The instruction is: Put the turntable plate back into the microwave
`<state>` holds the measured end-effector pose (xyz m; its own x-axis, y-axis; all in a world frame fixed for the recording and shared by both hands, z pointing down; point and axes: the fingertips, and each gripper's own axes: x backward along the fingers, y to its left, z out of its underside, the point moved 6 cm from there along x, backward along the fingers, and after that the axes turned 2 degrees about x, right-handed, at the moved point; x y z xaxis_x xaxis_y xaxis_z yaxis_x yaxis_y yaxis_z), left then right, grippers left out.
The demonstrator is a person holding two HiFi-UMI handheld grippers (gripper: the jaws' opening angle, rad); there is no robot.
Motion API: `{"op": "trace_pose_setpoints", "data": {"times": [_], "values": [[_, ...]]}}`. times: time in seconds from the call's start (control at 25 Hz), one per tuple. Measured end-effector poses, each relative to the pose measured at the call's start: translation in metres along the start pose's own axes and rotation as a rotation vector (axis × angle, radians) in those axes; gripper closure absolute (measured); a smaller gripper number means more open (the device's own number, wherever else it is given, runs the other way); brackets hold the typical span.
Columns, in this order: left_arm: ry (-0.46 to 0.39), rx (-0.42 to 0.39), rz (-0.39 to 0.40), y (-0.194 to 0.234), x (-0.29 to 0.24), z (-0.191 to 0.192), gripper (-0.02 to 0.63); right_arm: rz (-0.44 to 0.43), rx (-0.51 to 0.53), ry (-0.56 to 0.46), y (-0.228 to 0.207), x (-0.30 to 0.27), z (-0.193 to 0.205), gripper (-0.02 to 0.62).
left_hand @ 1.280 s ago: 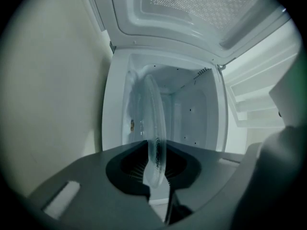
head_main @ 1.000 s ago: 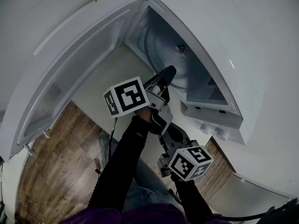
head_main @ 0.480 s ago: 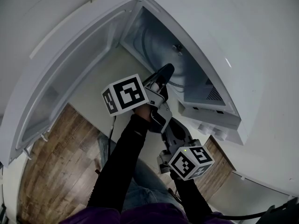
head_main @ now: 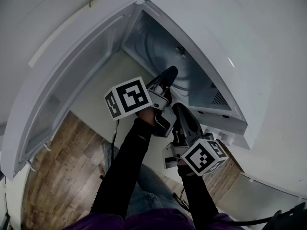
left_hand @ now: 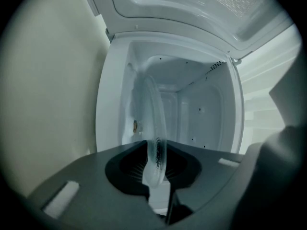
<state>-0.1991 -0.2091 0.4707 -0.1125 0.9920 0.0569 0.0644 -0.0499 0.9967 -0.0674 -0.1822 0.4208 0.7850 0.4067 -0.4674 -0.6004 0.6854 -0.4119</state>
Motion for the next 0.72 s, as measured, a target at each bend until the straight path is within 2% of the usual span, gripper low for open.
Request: {"op": "trace_pose_setpoints", "data": {"times": [0.08, 0.28, 0.72], "values": [[0.005, 0.003, -0.001, -0.001, -0.002, -0.001, 0.541, 0.006, -0.025, -0.017, -0.001, -0.004, -0.003, 0.579], [0.023, 0.005, -0.005, -0.002, -0.003, -0.004, 0.541, 0.035, -0.090, -0.065, -0.004, -0.012, -0.011, 0.513], [0.077, 0.019, -0.014, -0.002, -0.005, -0.007, 0.543, 0.020, -0.209, -0.136, -0.002, -0.035, -0.024, 0.491]]}}
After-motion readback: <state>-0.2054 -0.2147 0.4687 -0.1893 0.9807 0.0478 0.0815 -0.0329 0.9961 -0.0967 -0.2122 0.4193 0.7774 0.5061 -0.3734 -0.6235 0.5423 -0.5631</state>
